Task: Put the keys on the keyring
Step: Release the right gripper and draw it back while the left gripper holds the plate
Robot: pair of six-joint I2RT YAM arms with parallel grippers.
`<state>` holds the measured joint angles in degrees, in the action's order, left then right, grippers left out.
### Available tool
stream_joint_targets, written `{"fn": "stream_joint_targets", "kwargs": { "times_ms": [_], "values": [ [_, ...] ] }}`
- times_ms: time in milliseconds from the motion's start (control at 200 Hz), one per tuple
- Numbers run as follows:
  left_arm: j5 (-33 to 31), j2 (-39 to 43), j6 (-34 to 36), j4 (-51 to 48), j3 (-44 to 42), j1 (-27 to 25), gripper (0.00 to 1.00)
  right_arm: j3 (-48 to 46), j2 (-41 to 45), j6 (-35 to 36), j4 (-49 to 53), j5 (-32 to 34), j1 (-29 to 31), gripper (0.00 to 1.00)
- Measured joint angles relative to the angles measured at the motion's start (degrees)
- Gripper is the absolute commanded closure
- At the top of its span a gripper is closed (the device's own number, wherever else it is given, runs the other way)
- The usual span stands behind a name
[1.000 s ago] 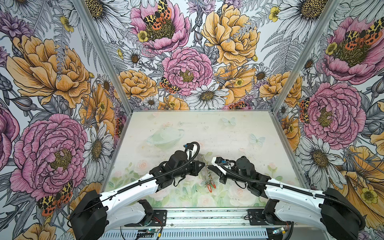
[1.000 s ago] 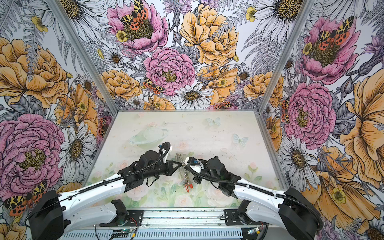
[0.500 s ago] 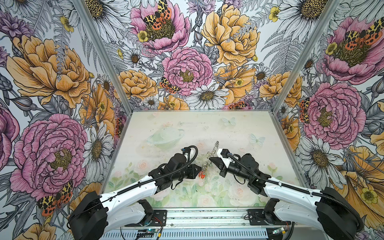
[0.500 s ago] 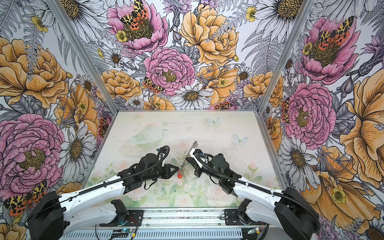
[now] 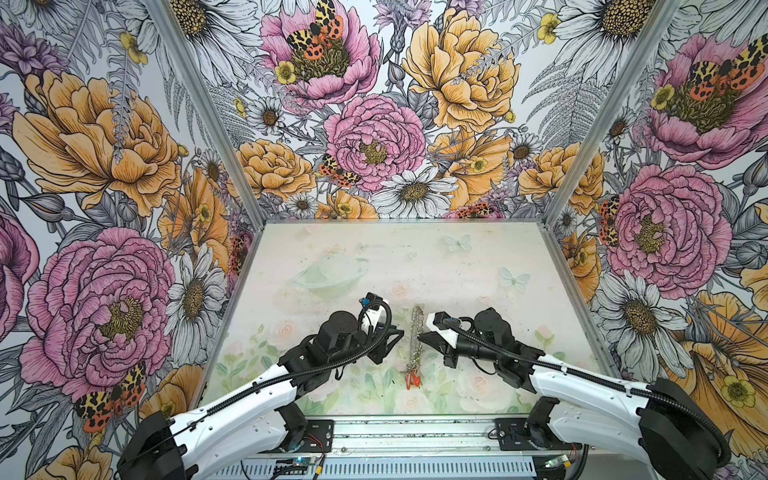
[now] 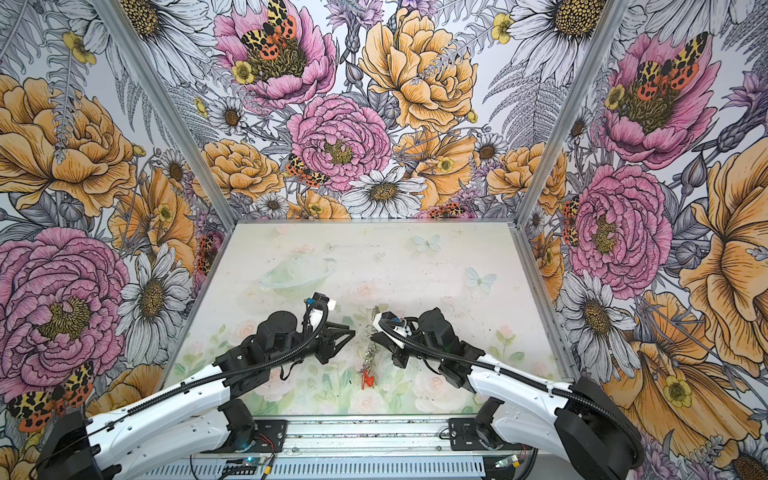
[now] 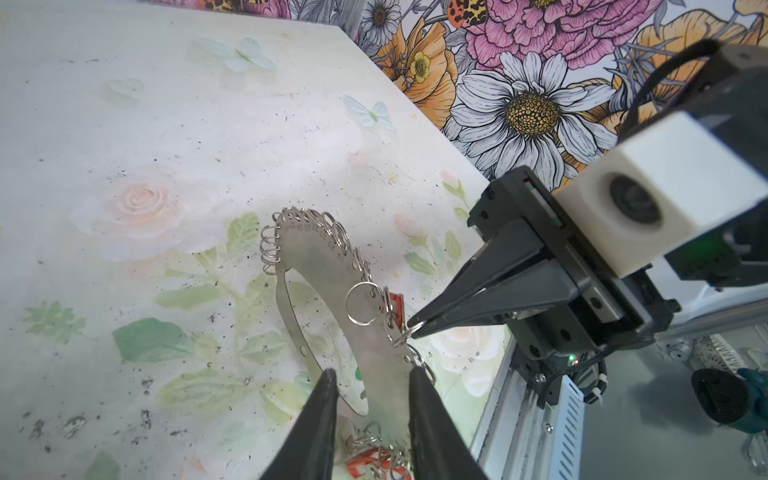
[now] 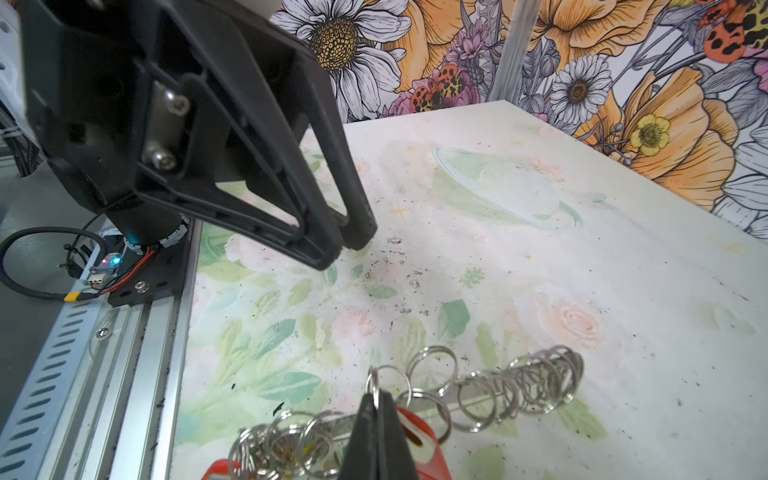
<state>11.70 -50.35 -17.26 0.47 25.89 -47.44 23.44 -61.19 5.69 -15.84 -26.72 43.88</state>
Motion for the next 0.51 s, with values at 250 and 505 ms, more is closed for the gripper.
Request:
{"fn": "stream_joint_targets", "kwargs": {
  "times_ms": [250,505],
  "values": [
    [7.3,-0.4,10.5,15.8,-8.4,0.0,0.67,1.6,2.4,1.2,2.8,-5.6,-0.5,1.0],
    [12.0,-0.5,17.4,22.6,-9.6,0.0,0.7,4.1,2.4,2.2,5.9,-9.1,-0.5,1.0]
  ]
}}
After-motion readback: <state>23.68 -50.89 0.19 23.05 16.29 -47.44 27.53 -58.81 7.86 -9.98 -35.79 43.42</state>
